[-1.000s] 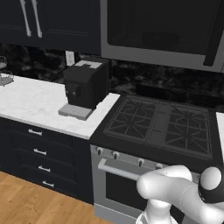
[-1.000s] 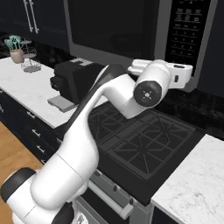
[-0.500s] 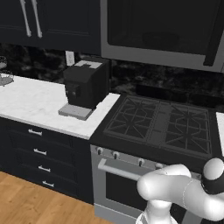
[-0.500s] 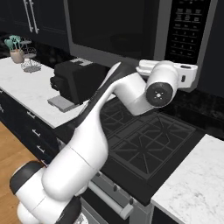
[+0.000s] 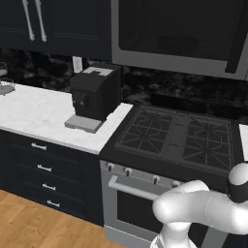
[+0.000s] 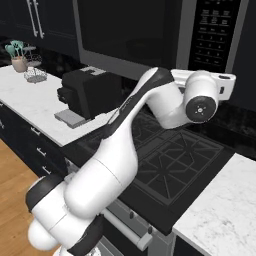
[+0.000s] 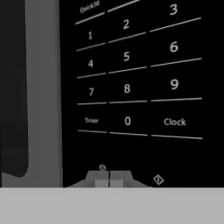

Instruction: Pick the lemon from the sink and place it in the bowl. Then pick the bowl and place it in the microwave. Then close the microwave door and press the start button.

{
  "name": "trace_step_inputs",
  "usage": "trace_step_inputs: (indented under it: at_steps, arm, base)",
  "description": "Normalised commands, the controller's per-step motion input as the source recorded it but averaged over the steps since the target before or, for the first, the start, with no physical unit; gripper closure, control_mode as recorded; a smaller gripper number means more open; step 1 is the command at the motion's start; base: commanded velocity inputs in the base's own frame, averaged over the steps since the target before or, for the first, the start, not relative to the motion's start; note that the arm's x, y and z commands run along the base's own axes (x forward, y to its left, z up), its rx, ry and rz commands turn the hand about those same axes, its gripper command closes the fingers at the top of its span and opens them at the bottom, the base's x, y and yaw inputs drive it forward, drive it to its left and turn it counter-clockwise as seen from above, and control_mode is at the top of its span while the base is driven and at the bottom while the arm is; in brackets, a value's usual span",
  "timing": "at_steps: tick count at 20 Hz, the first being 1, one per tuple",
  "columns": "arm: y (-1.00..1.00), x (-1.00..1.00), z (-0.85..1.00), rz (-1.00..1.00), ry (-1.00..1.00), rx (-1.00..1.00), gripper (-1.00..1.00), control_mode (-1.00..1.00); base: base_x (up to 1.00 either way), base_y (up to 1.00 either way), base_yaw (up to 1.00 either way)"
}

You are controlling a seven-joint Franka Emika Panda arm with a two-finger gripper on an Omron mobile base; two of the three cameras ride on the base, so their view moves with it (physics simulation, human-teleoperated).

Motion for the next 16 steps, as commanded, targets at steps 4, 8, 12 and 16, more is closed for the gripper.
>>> trace_step_inputs:
  at_steps: [4, 8, 12, 16]
  arm:
    - [0.04, 0.55, -0.26, 0.01, 0.0, 0.0, 1.0, -1.0]
    - [0.11, 0.63, -0.26, 0.0, 0.0, -0.01, 1.0, -1.0]
    - [0.23, 0.66, -0.22, 0.0, 0.0, -0.02, 1.0, -1.0]
    - [0.13, 0.61, -0.13, -0.01, 0.0, -0.02, 1.0, -1.0]
  base:
    - [0.0, 0.0, 0.0]
    - [0.0, 0.0, 0.0]
    - [0.0, 0.0, 0.0]
    - [0.0, 0.0, 0.0]
